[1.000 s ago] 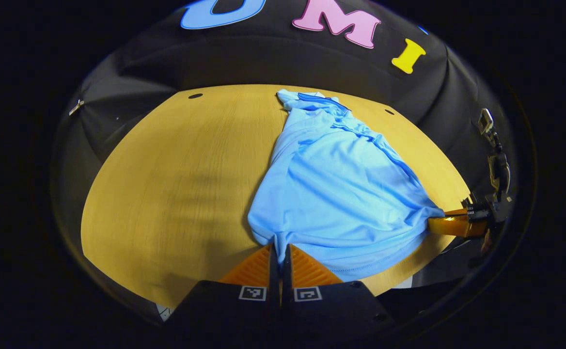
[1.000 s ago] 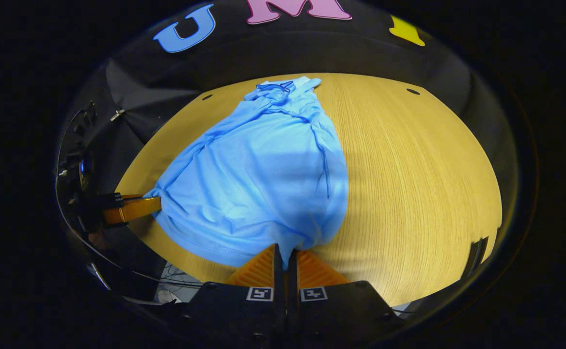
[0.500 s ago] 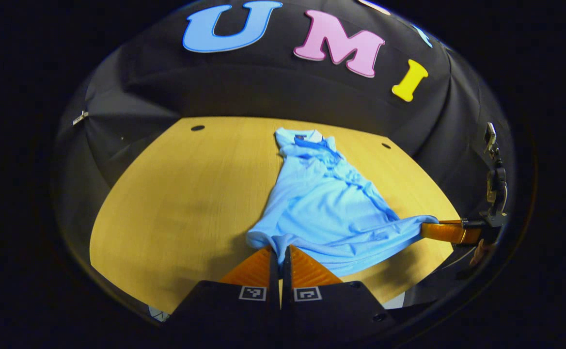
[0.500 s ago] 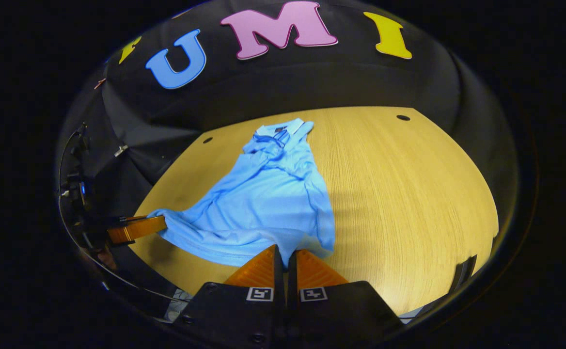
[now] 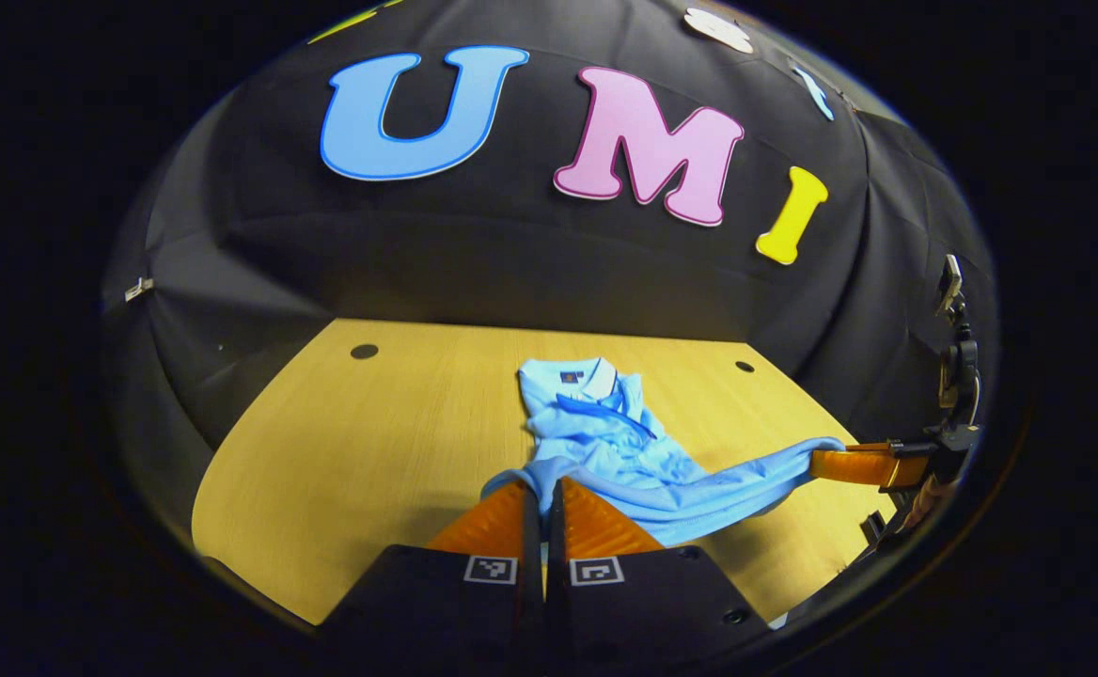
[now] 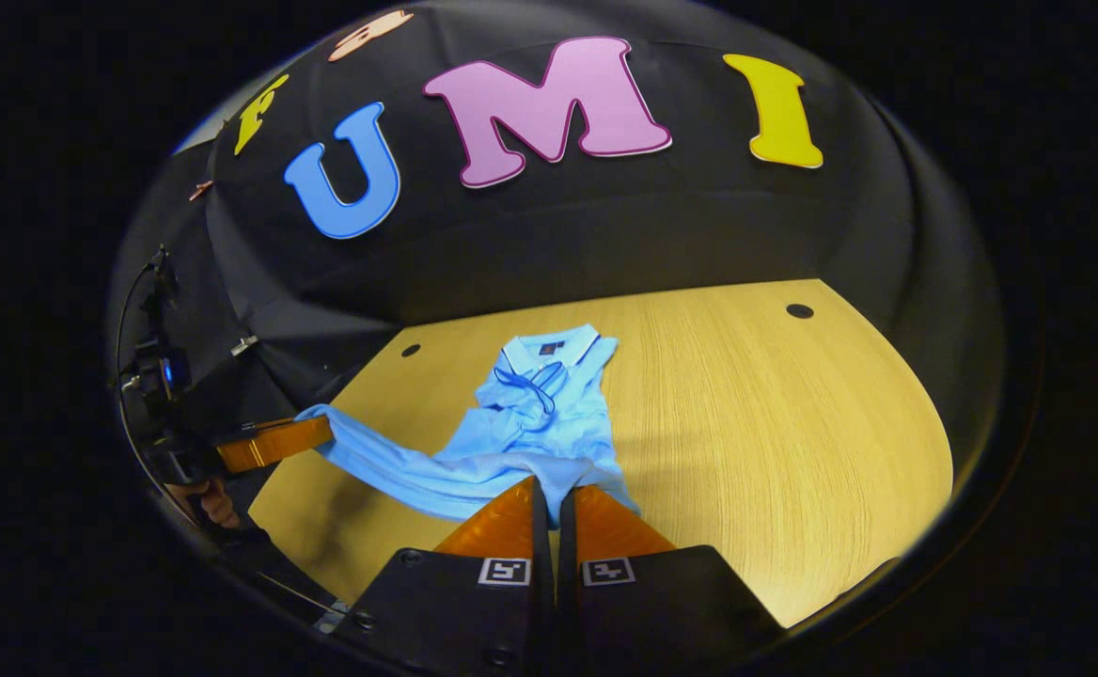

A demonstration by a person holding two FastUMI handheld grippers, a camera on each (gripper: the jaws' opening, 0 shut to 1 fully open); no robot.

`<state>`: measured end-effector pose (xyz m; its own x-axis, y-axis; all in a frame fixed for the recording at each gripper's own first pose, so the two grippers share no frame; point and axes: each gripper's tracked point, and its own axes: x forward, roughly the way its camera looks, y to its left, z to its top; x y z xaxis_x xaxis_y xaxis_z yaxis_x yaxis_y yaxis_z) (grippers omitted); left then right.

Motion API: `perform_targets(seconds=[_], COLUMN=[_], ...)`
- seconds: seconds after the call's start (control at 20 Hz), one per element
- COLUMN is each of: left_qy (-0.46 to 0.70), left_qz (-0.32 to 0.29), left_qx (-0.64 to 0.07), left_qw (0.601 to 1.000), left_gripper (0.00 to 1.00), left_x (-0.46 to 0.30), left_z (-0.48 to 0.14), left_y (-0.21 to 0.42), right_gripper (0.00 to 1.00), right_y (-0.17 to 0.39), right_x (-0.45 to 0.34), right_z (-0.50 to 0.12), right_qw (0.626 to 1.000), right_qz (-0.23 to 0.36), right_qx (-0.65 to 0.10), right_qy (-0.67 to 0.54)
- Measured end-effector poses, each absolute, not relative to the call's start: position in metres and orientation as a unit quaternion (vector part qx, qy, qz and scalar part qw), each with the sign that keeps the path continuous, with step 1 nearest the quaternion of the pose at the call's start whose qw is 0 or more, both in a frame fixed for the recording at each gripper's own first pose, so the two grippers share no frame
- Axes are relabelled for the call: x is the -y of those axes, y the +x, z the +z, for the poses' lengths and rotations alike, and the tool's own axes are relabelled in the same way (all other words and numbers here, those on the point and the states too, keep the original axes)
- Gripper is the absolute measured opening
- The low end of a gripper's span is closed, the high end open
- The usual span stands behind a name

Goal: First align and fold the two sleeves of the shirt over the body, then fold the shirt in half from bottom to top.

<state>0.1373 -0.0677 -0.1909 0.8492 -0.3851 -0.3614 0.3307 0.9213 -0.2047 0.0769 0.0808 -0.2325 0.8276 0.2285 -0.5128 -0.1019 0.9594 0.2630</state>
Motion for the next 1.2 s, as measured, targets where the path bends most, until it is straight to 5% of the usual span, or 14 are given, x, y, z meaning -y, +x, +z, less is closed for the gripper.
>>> perform_targets(seconds=[0.5,1.2], left_qy=[-0.065,-0.048], left_qz=[-0.171,-0.111], left_qx=[-0.141,-0.160], left_qw=[0.973,0.980], left_gripper=[0.06,0.06], left_x=[0.092,0.108], left_z=[-0.155,-0.204], left_y=[0.263,0.405], right_gripper=[0.05,0.05], right_y=[0.206,0.346], right_x=[-0.058,-0.037], right_z=[-0.213,-0.280], right_qw=[0.965,0.969], right_qz=[0.080,0.034], right_qx=[-0.230,-0.237], right_qy=[0.094,0.055])
